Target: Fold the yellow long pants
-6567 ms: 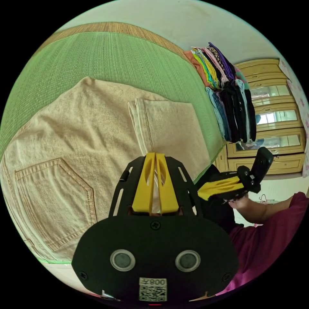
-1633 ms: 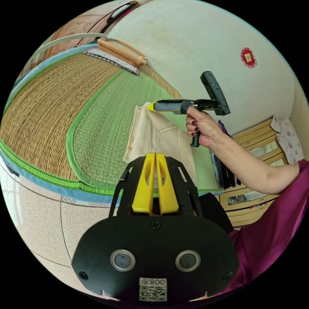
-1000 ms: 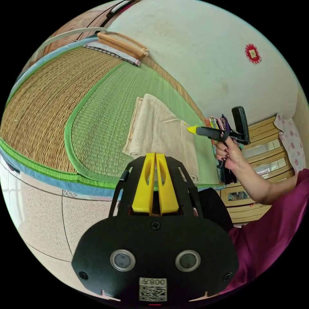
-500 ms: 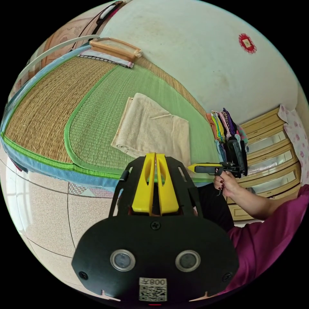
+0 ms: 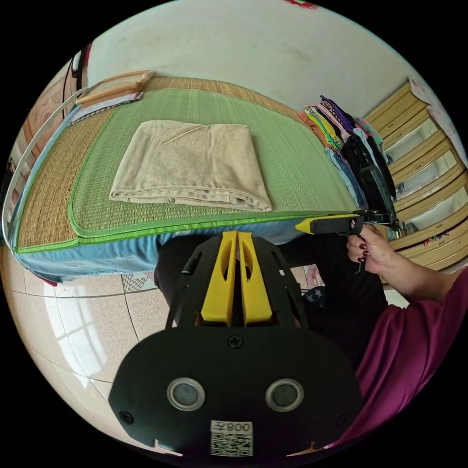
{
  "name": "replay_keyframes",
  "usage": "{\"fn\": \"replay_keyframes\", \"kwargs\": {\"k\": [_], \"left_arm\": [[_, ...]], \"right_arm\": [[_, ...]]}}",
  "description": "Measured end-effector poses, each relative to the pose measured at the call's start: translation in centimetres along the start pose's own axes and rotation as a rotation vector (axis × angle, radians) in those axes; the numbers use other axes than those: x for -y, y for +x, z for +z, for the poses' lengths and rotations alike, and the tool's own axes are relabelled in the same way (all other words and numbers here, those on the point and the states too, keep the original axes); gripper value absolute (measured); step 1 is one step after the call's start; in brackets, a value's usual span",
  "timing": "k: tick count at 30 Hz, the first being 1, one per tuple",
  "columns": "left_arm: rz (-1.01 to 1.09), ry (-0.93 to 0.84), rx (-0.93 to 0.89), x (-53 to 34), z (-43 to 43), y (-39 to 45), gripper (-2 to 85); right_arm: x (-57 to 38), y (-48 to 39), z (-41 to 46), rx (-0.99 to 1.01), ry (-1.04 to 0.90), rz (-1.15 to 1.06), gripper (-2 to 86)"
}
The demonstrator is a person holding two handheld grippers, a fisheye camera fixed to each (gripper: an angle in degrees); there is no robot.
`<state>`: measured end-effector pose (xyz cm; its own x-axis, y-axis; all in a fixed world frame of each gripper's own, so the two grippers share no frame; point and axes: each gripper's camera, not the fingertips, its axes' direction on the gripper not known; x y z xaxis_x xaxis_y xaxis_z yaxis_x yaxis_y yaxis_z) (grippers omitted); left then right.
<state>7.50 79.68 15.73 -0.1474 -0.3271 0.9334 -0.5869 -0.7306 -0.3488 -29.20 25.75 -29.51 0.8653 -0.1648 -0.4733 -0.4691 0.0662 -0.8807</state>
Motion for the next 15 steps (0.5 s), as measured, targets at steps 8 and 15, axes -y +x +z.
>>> {"fn": "replay_keyframes", "kwargs": {"k": [8, 15], "left_arm": [[-0.026, -0.097, -0.081, 1.2, 4.6, 1.3, 0.5], [0.009, -0.175, -0.078, 4.7, 8.5, 3.3, 1.4]], "right_arm": [[-5.3, 5.0, -0.2, 0.093, 0.105, 0.091, 0.6], [-7.3, 7.6, 0.4, 0.113, 0.11, 0.112, 3.4]]}}
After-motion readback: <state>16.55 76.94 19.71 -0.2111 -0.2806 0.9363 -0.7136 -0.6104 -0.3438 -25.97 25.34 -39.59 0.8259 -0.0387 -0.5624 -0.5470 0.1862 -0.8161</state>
